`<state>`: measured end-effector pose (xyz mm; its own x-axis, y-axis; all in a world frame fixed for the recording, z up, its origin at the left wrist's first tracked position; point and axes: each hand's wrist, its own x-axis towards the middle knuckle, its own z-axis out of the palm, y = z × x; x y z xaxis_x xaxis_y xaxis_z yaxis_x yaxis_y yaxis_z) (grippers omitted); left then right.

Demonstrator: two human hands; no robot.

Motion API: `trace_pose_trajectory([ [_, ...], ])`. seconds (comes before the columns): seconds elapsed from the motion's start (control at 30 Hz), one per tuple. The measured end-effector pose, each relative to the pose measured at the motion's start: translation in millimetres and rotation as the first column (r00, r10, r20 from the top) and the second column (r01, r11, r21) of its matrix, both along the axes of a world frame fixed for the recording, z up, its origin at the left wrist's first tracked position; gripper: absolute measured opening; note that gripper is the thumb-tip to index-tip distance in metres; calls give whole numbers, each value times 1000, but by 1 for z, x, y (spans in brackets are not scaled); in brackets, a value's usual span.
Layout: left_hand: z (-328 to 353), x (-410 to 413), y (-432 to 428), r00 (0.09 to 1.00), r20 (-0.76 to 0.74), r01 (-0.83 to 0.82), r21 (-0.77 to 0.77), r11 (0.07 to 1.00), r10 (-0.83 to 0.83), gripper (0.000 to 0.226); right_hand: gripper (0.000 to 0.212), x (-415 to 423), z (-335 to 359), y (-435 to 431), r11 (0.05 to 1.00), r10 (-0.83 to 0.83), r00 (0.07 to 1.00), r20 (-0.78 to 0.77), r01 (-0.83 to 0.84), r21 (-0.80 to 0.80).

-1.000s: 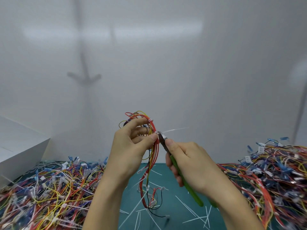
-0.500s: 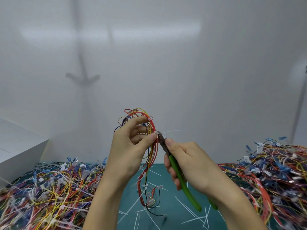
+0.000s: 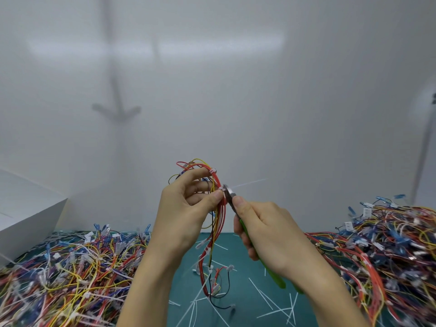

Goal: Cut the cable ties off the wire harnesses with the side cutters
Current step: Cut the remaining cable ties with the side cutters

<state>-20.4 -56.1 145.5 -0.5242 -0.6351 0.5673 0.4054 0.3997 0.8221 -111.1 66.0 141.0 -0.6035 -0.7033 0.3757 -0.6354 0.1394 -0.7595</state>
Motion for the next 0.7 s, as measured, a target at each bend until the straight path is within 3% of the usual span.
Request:
trace_pose_trajectory([
  [0.5,0,0,0,1000,5,7,27,1000,-7,32,59,4,1,0,1000,-17,998,-58,16,-14],
  [0.7,-1,2,-3,999,14,47,33,998,-47,33,62,1,0,-1,1000,1,1000,-16,-1,-14],
])
